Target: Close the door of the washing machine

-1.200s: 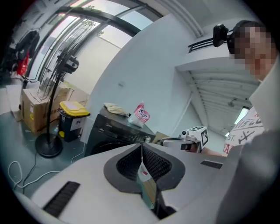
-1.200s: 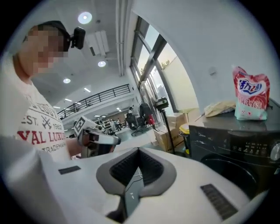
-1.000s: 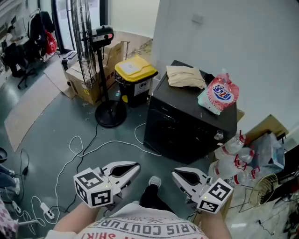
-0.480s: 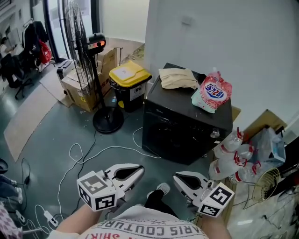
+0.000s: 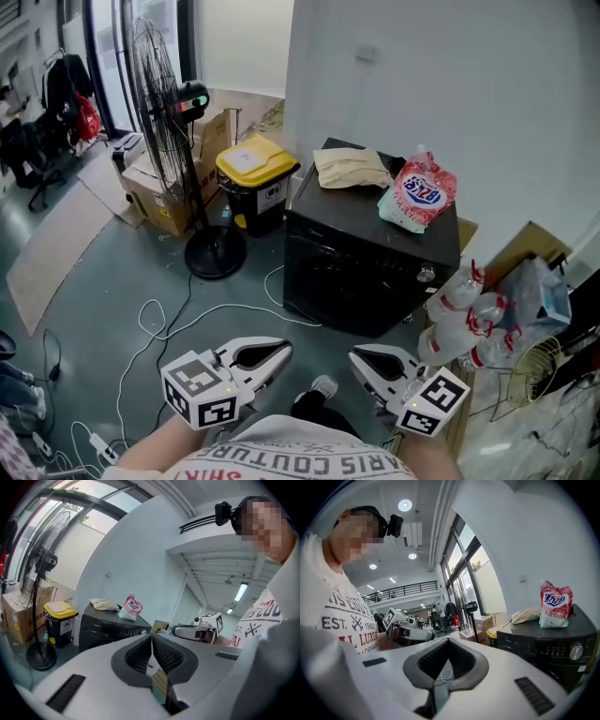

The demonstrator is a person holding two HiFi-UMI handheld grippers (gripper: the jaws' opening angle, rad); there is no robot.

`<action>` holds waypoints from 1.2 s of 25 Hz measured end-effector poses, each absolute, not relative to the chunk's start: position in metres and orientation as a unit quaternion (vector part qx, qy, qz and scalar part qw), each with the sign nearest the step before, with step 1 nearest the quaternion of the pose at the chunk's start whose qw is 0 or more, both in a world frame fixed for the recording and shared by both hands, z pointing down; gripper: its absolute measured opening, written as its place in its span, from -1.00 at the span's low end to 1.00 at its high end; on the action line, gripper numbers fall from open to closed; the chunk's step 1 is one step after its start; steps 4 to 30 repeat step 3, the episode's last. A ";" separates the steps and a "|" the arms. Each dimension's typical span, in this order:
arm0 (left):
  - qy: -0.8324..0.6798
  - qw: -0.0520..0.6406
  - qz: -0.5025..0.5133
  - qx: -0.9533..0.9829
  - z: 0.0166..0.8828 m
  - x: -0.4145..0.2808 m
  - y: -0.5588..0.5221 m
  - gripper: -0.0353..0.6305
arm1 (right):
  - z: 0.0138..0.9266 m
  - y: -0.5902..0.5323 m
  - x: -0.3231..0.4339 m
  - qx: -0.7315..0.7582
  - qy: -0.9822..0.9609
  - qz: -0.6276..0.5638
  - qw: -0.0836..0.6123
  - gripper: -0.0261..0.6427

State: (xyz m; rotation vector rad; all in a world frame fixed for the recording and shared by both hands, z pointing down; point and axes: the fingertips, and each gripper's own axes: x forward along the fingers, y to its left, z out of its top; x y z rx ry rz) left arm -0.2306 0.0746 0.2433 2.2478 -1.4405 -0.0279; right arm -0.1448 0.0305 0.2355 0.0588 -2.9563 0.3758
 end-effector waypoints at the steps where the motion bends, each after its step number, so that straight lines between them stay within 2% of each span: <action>1: -0.525 0.232 -0.009 0.819 0.242 -0.231 0.074 -0.80 | 0.234 0.030 -0.145 0.021 -0.989 0.126 0.079 -0.86; 30: -0.524 0.229 -0.008 0.820 0.240 -0.231 0.073 -0.80 | 0.233 0.030 -0.146 0.023 -0.989 0.126 0.077 -0.86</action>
